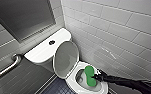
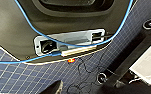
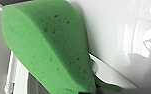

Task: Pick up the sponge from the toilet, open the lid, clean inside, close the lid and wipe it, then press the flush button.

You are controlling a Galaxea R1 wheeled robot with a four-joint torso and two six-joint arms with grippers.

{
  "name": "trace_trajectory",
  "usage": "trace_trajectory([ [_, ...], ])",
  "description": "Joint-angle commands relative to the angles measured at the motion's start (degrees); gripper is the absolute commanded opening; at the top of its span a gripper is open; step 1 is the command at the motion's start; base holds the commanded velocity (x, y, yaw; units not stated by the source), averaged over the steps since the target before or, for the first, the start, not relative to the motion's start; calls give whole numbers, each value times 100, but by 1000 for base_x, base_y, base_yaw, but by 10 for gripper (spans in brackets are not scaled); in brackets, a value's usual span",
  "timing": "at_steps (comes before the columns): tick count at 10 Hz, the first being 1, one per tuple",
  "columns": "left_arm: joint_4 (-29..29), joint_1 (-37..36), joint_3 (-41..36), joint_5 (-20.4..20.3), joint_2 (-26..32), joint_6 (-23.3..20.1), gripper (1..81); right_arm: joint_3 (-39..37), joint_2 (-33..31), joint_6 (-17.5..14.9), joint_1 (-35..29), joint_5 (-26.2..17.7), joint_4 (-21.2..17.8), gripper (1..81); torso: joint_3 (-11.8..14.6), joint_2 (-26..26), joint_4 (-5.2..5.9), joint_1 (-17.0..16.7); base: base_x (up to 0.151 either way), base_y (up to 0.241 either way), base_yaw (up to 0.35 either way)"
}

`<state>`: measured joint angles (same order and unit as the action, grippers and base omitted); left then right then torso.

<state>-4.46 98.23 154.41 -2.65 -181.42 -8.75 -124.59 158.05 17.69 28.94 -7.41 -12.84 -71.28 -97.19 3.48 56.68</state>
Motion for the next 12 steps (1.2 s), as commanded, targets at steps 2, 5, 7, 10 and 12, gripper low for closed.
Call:
trace_trajectory([
  [2, -28, 333, -51, 581, -70, -21, 811, 1032, -736, 323, -928, 12, -431, 10, 0, 0, 2, 0, 0, 0, 0],
  [5, -28, 324, -51, 581, -79, -21, 811, 1614, -1097, 323, -1070, 3, -430, 10, 0, 0, 2, 0, 0, 0, 0],
  [7, -37, 315, -51, 581, -97, -21, 811, 1938, -1439, 323, -1025, 29, -439, 10, 0, 0, 2, 0, 0, 0, 0],
  [10, -37, 307, -51, 573, -114, -30, 811, 2159, -1695, 323, -569, 354, -457, 10, 0, 0, 2, 0, 0, 0, 0],
  [12, -63, 307, -51, 581, -132, -30, 811, 2273, -1774, 323, -393, 442, -457, 10, 0, 0, 2, 0, 0, 0, 0],
])
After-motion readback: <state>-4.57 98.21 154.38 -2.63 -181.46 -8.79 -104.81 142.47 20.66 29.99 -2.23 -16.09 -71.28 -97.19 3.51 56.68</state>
